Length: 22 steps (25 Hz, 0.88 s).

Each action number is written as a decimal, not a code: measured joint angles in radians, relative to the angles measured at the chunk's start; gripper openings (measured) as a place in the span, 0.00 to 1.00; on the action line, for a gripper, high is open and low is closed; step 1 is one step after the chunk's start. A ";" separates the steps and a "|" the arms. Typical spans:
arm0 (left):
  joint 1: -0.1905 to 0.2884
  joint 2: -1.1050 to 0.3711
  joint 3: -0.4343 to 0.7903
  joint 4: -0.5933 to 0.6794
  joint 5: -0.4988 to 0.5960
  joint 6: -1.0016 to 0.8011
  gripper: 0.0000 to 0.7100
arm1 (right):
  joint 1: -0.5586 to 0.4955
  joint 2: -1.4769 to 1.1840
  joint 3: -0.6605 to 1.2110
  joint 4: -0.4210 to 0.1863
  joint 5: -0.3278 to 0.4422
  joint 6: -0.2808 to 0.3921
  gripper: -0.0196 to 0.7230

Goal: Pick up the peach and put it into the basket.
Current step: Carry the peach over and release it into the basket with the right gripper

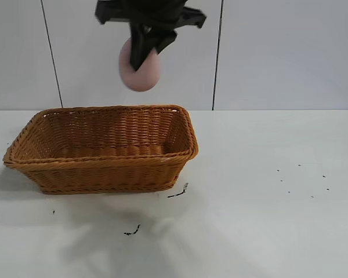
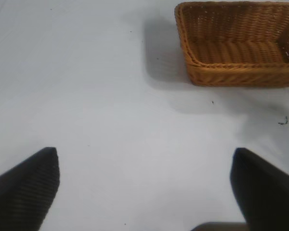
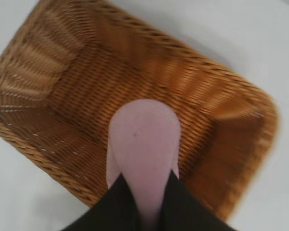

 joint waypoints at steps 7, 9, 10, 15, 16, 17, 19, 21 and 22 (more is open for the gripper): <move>0.000 0.000 0.000 0.000 0.000 0.000 0.98 | 0.000 0.032 0.000 -0.015 -0.018 0.000 0.29; 0.000 0.000 0.000 0.000 0.000 0.000 0.98 | 0.000 0.027 0.000 -0.012 -0.017 0.000 0.74; 0.000 0.000 0.000 0.000 0.000 0.000 0.98 | 0.000 0.023 0.000 -0.012 -0.016 0.000 0.83; 0.000 0.000 0.000 0.000 0.000 0.000 0.98 | -0.001 -0.020 -0.058 -0.012 0.050 0.000 0.95; 0.000 0.000 0.000 0.000 0.000 0.000 0.98 | -0.002 -0.030 -0.080 -0.012 0.067 0.000 0.95; 0.000 0.000 0.000 0.000 0.000 0.000 0.98 | -0.003 -0.041 -0.106 -0.012 0.085 0.006 0.95; 0.000 0.000 0.000 0.000 0.000 0.000 0.98 | -0.011 -0.055 -0.176 -0.009 0.119 0.020 0.95; 0.000 0.000 0.000 0.000 0.000 0.000 0.98 | -0.034 -0.062 -0.225 -0.007 0.143 0.034 0.95; 0.000 0.000 0.000 0.000 0.000 0.000 0.98 | -0.053 -0.064 -0.245 -0.007 0.149 0.039 0.95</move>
